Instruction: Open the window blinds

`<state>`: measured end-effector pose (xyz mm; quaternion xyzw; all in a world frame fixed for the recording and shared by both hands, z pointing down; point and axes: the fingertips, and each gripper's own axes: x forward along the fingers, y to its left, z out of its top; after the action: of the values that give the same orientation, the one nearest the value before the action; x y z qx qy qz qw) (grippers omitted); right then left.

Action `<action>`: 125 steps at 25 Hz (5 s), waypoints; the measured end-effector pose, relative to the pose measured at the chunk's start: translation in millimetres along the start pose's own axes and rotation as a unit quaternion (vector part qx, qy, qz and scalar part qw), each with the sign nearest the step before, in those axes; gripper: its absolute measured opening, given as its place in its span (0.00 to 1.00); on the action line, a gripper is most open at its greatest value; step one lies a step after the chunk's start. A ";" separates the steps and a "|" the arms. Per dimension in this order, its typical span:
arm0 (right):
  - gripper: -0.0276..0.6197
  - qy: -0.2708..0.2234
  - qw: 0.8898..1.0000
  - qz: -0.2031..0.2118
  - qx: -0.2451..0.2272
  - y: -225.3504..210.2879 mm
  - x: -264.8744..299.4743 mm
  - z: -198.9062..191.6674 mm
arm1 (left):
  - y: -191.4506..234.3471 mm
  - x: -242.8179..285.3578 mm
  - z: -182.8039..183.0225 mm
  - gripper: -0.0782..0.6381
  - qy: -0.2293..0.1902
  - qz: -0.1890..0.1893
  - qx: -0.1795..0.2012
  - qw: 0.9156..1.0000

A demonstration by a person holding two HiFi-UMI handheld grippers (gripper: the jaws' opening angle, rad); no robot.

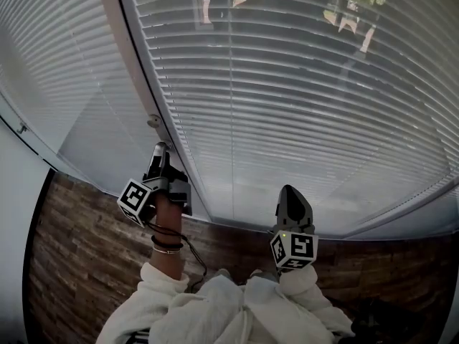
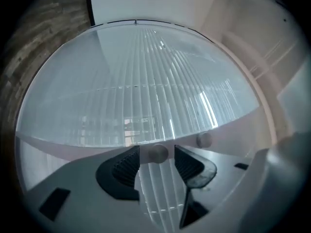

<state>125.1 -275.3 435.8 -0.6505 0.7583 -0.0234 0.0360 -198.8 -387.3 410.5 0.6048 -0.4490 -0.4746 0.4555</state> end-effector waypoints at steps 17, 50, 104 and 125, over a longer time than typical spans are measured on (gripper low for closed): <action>0.06 -0.006 0.999 -0.028 0.015 -11.6 -17.9 -6.7 | 3.5 11.9 -3.7 0.28 0.025 0.036 0.089 0.995; 0.06 -0.014 0.999 -0.042 0.016 -29.5 -16.4 -13.4 | 8.9 4.1 -28.8 0.28 0.185 0.078 0.946 0.253; 0.06 -0.004 0.999 -0.046 0.023 -34.1 -16.7 -15.3 | 2.6 2.3 -19.5 0.28 0.145 0.129 0.732 0.653; 0.06 -0.002 0.998 -0.050 0.023 -28.4 -5.3 -18.1 | 5.6 8.5 -23.1 0.28 0.122 0.110 0.942 0.294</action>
<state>152.3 -274.6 456.3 -0.6863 0.7243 -0.0414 0.0517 -175.4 -393.7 417.7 0.6154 -0.5896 0.4071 -0.3285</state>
